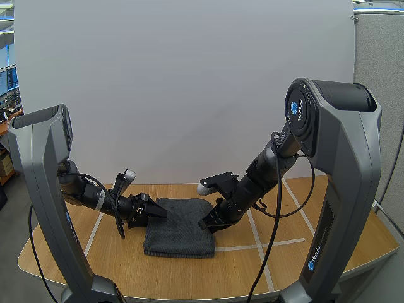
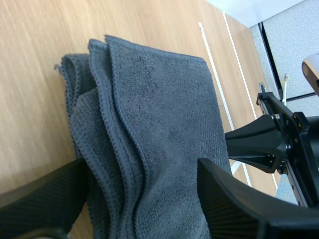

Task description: Fold the towel

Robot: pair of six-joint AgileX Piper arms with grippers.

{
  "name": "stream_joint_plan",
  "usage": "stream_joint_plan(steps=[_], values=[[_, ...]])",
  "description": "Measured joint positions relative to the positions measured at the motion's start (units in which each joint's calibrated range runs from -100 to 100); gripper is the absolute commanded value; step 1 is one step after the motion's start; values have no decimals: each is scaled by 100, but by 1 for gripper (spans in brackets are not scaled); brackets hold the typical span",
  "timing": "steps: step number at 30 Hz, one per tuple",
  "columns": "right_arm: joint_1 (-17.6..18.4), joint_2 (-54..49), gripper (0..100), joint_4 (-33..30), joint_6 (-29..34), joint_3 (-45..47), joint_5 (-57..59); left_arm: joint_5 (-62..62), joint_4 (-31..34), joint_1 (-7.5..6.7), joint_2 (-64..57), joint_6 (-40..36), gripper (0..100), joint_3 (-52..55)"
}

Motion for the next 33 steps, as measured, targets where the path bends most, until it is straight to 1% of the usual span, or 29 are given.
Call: stream_joint_plan(steps=[1, 3, 8, 11, 12, 13, 15, 16, 17, 18, 19, 30, 33], values=[[0, 0, 0, 0, 0, 0, -18, 0, 0, -9, 0, 0, 100, 0], [0, 0, 0, 0, 0, 0, -21, 0, 0, -75, 0, 0, 100, 0], [0, 0, 0, 0, 0, 0, -77, 0, 0, -301, 0, 0, 100, 0], [0, 0, 0, 0, 0, 0, -77, 0, 0, -350, 0, 0, 100, 0], [0, 0, 0, 0, 0, 0, -77, 0, 0, -350, 0, 0, 94, 0], [0, 0, 0, 0, 0, 0, -77, 0, 0, -350, 0, 0, 86, 0], [0, 0, 0, 0, 0, 0, -77, 0, 0, -350, 0, 0, 63, 0], [0, 0, 0, 0, 0, 0, -77, 0, 0, -350, 0, 0, 47, 0], [0, 0, 0, 0, 0, 0, -77, 0, 0, -350, 0, 0, 33, 0], [0, 0, 0, 0, 0, 0, -77, 0, 11, -350, 0, 0, 15, 0], [0, 0, 0, 0, 0, 0, -77, 0, 49, -356, 12, 0, 0, 0], [0, -13, 0, 0, 0, 0, -77, -25, 156, -356, 76, 19, 0, 0], [0, -309, 0, -33, 64, 0, -24, -61, 196, -356, -59, 19, 0, 0]])
